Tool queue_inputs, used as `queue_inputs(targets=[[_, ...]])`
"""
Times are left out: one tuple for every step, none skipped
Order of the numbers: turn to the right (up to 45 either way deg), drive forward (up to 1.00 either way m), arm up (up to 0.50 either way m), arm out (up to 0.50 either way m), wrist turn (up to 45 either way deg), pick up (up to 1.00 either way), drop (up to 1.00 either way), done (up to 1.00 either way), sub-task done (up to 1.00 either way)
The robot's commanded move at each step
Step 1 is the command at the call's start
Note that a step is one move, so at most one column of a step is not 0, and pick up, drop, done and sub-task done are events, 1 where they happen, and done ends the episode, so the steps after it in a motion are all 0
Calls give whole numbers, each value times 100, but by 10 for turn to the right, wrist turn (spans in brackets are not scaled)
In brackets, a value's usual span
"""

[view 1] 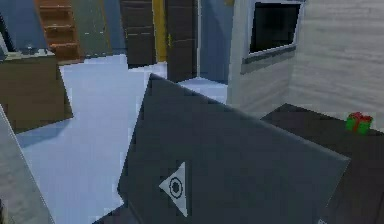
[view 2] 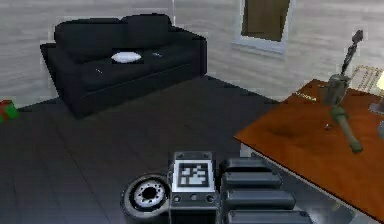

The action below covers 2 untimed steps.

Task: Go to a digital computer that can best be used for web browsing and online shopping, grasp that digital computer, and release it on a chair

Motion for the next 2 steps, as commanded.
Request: queue_inputs(targets=[[-450,0,0,0,0,0,0,0,0],[-30,0,0,0,0,0,0,0,0]])
